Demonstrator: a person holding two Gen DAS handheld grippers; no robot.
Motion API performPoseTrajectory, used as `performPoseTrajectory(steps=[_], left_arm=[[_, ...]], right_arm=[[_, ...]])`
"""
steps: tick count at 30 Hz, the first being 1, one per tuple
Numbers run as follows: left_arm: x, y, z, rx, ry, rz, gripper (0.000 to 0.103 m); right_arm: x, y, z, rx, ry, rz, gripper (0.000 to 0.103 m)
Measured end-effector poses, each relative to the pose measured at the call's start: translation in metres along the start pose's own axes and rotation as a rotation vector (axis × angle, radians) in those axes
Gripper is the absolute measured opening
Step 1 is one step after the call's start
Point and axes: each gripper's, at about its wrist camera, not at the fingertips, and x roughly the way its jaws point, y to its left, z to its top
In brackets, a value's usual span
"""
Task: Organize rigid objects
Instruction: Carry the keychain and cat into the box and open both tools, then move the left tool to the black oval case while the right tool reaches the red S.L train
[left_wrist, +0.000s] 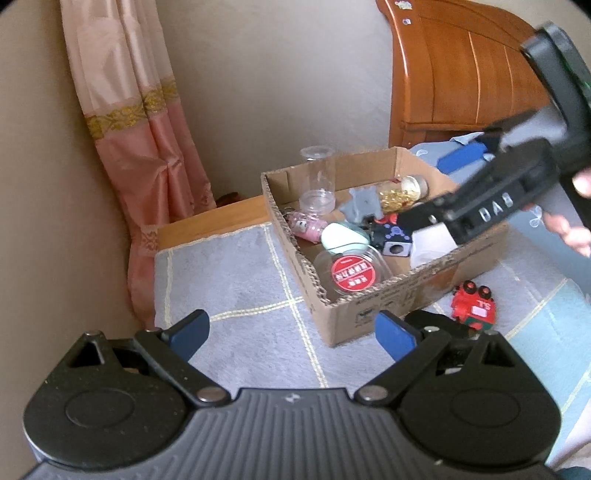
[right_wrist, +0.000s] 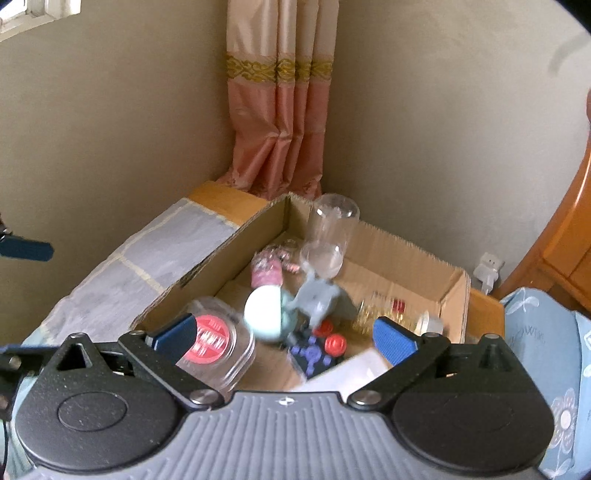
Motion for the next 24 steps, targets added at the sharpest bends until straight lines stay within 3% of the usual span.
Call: performPoseTrajectory(steps=[6,11,15,19,24], left_arm=[[-0.011,-0.01,-0.003,-0.028,0.001,-0.012,0.099],[-0.007,-0.021,-0.016,-0.031,0.009,0.036,0.099],[-0.001,-0.027,-0.025,-0.076,0.01,0.035,0.099],[0.0,-0.039,-0.028,-0.065,-0.016,0.092,0.099],[-0.002,-0.05,-0.032,-0.117,-0.042,0.108,0.099]], right_arm=[[-0.023,-0.005,-0.028,0.078,-0.009,-0.013,0.103],[-0.034,-0.008,-0.062,0.149,-0.029,-0.053,0.103],[-0.028,-0.013,-0.094,0.248,-0.012,-0.054,0.103],[-0.019,-0.011,-0.117,0.324,0.0,-0.12,0.103],[-0.006,-0.004,-0.135,0.383,0.007,-0.151,0.103]])
